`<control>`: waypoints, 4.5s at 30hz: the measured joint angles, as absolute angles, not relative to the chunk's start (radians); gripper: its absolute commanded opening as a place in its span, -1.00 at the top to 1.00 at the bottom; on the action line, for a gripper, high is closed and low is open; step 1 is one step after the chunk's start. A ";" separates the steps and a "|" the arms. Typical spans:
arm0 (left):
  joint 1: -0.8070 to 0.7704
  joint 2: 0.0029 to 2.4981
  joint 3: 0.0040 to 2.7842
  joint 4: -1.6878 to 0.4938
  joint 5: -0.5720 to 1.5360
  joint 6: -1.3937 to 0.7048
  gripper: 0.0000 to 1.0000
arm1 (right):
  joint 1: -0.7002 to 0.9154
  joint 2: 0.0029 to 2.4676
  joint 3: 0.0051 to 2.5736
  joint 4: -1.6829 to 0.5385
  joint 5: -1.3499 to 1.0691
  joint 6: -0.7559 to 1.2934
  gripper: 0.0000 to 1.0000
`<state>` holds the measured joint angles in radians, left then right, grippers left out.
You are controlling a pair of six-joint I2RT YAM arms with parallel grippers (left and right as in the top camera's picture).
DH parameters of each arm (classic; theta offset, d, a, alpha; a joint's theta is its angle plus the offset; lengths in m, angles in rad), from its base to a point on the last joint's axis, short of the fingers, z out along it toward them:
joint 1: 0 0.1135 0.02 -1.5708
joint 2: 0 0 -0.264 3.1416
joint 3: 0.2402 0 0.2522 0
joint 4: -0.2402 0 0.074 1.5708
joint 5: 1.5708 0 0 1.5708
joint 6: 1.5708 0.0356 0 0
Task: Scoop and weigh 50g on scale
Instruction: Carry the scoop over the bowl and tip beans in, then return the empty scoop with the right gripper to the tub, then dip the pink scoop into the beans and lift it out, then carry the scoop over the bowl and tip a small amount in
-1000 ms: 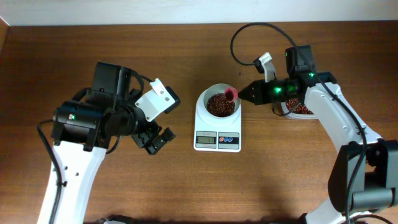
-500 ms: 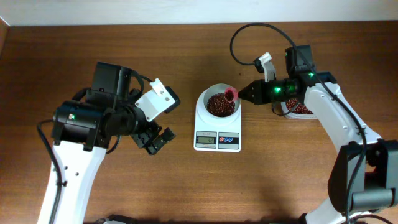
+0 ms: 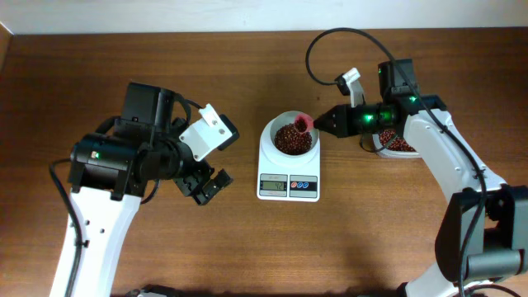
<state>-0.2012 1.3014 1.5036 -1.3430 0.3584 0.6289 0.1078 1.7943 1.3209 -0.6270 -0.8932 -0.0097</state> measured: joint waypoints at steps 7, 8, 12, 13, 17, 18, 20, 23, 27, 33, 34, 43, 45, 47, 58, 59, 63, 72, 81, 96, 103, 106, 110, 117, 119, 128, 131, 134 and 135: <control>-0.201 1.301 1.504 -1.343 0.358 0.629 -0.99 | 0.181 1.794 1.340 -0.667 -0.754 -0.034 0.92; -0.201 1.301 1.504 -1.343 0.358 0.629 -0.98 | 0.191 1.794 1.357 -0.677 -0.728 -0.035 0.92; -0.201 1.301 1.504 -1.343 0.358 0.629 -0.98 | 0.191 1.793 1.424 -0.756 -0.658 -0.061 0.92; -0.201 1.301 1.504 -1.343 0.358 0.629 -0.99 | 0.191 1.790 1.436 -0.772 -0.647 -0.071 0.92; -0.201 1.301 1.504 -1.343 0.358 0.629 -0.98 | 0.221 1.770 1.444 -0.800 -0.548 -0.091 0.92; -0.201 1.301 1.504 -1.343 0.358 0.629 -0.98 | 0.234 1.768 1.444 -0.804 -0.527 -0.091 0.92; -0.201 1.301 1.504 -1.343 0.358 0.629 -0.98 | 0.276 1.768 1.450 -0.815 -0.463 -0.095 0.92; -0.201 1.301 1.504 -1.343 0.358 0.629 -0.98 | 0.334 1.766 1.474 -0.847 -0.352 -0.109 0.92; -0.201 1.301 1.504 -1.343 0.358 0.629 -0.98 | 0.390 1.766 1.515 -0.865 -0.203 -0.114 0.92; -0.201 1.301 1.504 -1.343 0.358 0.629 -0.99 | 0.434 1.766 1.542 -0.890 -0.095 -0.143 0.92; -0.201 1.301 1.504 -1.343 0.359 0.629 -0.99 | 0.449 1.766 1.545 -0.890 -0.081 -0.153 0.92; -0.201 1.301 1.504 -1.343 0.358 0.629 -0.98 | 0.448 1.714 1.582 -0.925 -0.060 -0.173 0.92; -0.201 1.301 1.504 -1.343 0.358 0.629 -0.98 | 0.432 1.667 1.588 -0.939 -0.065 -0.173 0.92; -0.201 1.301 1.504 -1.343 0.358 0.629 -0.99 | 0.403 1.636 1.591 -0.942 -0.085 -0.173 0.92; -0.201 1.301 1.504 -1.343 0.359 0.629 -0.98 | -0.204 1.599 1.591 -1.070 -0.176 -0.166 0.92; -0.201 1.301 1.504 -1.343 0.359 0.629 -0.98 | -0.229 1.608 1.581 -1.066 -0.187 -0.165 0.92; -0.201 1.301 1.504 -1.343 0.358 0.629 -0.98 | -0.255 1.698 1.529 -1.027 -0.217 -0.165 0.92; -0.201 1.301 1.504 -1.343 0.359 0.629 -0.98 | -0.255 1.902 1.519 -0.964 -0.231 -0.165 0.92; -0.201 1.301 1.504 -1.343 0.358 0.629 -0.98 | -0.257 1.918 1.518 -0.987 -0.358 -0.173 0.92; -0.201 1.301 1.504 -1.343 0.359 0.629 -0.98 | -0.476 1.918 1.471 -1.001 -0.741 -0.237 0.92; -0.201 1.301 1.504 -1.343 0.359 0.629 -0.98 | -0.577 1.918 1.471 -1.066 -0.872 -0.262 0.92; -0.201 1.301 1.504 -1.343 0.358 0.629 -0.98 | -0.586 1.918 1.468 -1.127 -0.937 -0.302 0.92; -0.201 1.301 1.504 -1.343 0.358 0.629 -0.98 | -0.586 1.918 1.468 -1.171 -0.999 -0.327 0.92; -0.201 1.301 1.504 -1.343 0.358 0.629 -0.98 | -0.574 1.918 1.468 -1.252 -1.083 -0.390 0.92; -0.201 1.301 1.504 -1.343 0.359 0.629 -0.98 | -0.547 1.918 1.468 -1.253 -1.105 -0.396 0.92; -0.201 1.301 1.504 -1.343 0.358 0.629 -0.98 | -0.275 1.918 1.468 -1.253 -1.173 -0.397 0.92; -0.201 1.301 1.504 -1.343 0.358 0.629 -0.99 | -0.209 1.918 1.468 -1.250 -1.173 -0.397 0.92; -0.201 1.301 1.504 -1.343 0.358 0.629 -0.98 | -0.134 1.918 1.468 -1.225 -1.173 -0.397 0.92; -0.201 1.301 1.504 -1.343 0.358 0.629 -0.98 | -0.113 1.918 1.468 -1.217 -1.174 -0.397 0.92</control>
